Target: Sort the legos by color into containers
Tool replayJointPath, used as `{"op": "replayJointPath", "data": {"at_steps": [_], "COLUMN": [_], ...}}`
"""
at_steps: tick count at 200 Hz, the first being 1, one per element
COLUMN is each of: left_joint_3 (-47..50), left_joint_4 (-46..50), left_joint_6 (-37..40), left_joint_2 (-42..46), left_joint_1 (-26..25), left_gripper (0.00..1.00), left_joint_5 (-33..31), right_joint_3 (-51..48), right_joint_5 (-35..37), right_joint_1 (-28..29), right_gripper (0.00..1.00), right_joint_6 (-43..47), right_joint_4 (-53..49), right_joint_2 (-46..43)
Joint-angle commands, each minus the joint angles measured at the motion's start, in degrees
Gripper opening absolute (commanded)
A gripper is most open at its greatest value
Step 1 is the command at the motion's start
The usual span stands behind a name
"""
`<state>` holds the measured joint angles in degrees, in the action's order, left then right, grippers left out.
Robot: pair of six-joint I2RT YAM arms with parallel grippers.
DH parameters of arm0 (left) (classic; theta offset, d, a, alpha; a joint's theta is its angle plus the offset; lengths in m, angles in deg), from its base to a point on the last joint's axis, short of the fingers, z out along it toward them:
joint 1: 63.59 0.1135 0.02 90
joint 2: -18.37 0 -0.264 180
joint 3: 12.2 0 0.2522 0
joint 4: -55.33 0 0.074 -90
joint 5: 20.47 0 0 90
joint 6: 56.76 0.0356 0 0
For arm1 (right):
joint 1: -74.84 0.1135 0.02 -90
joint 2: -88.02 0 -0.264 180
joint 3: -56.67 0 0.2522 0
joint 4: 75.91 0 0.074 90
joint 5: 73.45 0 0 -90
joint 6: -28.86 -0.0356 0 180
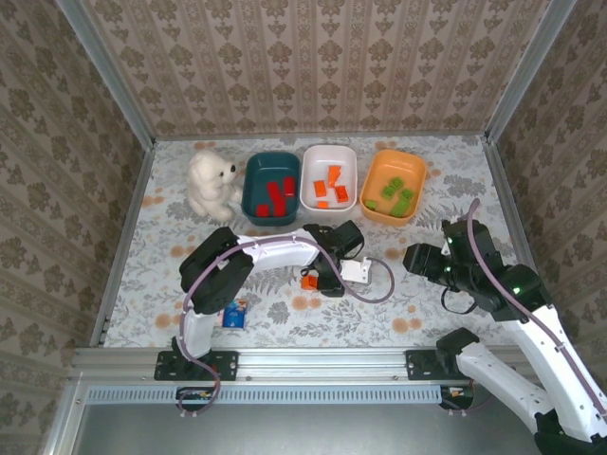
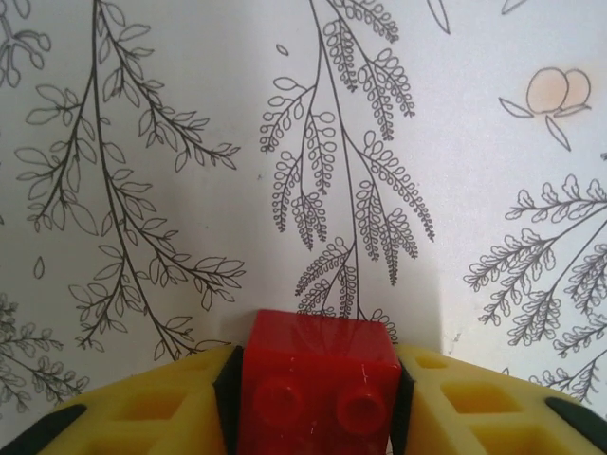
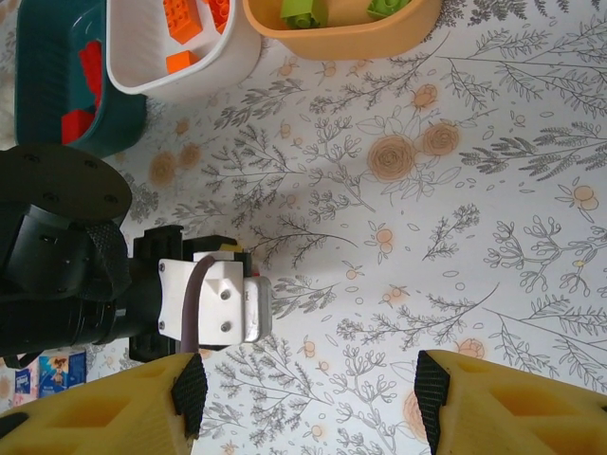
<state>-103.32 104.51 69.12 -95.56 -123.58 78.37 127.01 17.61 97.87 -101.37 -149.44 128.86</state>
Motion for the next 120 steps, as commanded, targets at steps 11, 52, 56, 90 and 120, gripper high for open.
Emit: {"op": "replayJointPath", "data": {"at_steps": [11, 52, 56, 90, 120], "left_joint_3": [-0.73, -0.24, -0.24, -1.96, -7.67], "left_joint_4": [2.01, -3.39, -3.87, -6.52, -2.25], "left_joint_6": [-3.42, -13.33, -14.46, -23.39, -31.28], "left_joint_2": [-0.83, 5.11, 5.77, 11.45, 10.99], "left_joint_1": [0.57, 2.47, 3.00, 9.74, 17.82], "left_gripper": [0.30, 0.27, 0.27, 0.27, 0.25], "left_joint_5": [0.52, -2.75, -3.13, -5.47, -12.35], "right_joint_3": [0.60, 1.99, 2.24, 2.72, 2.43], "right_joint_5": [-0.69, -1.06, -1.14, -2.49, -4.87], "right_joint_1": [-0.45, -0.53, -0.60, -0.57, -0.56], "right_gripper": [0.63, 0.63, 0.63, 0.63, 0.63], "right_joint_6": [1.46, 2.01, 2.10, 2.70, 2.65], "right_joint_4": [1.62, 2.40, 2.50, 4.27, 7.23], "right_joint_2": [0.80, 2.09, 2.28, 4.16, 6.17]}}
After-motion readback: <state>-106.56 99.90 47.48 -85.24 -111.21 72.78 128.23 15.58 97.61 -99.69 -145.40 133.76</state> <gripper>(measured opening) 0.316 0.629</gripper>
